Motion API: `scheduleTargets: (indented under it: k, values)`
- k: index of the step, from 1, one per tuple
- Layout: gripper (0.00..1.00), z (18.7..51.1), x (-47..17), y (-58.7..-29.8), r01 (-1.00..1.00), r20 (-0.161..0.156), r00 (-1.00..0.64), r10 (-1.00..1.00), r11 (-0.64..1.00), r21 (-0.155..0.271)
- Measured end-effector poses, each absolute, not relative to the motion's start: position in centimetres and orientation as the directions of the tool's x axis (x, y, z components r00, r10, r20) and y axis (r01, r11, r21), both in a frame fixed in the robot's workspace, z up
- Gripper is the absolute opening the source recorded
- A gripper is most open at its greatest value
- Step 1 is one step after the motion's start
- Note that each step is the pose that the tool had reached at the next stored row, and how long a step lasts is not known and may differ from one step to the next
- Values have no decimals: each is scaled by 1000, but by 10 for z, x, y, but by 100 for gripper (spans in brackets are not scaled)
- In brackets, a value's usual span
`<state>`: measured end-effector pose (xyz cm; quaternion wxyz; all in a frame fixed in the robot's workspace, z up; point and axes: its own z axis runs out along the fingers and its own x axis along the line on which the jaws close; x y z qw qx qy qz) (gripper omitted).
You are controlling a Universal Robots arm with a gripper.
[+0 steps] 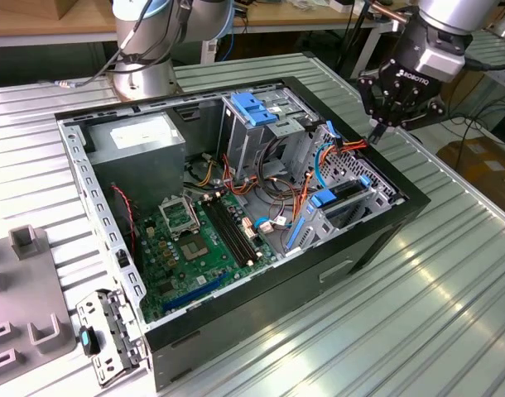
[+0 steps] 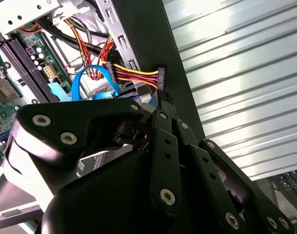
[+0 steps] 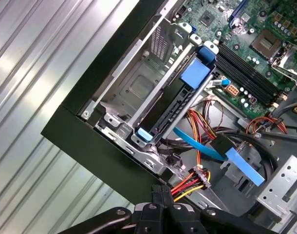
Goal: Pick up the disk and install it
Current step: 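Insert the first disk wire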
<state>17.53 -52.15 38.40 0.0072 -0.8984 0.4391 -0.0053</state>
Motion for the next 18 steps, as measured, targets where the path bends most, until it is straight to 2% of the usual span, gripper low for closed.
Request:
scheduleTargets:
  k: [13,14,15,16,18]
  values:
    - [11,382,180,-518,-720,4,694,-720,-694,-18]
    - [23,382,181,-518,-706,4,708,-706,-708,-18]
    - [23,382,181,-518,-694,4,720,-694,-720,-18]
    - [30,382,181,-518,-687,4,727,-687,-727,-18]
    - [30,381,181,-518,-675,3,738,-675,-738,-18]
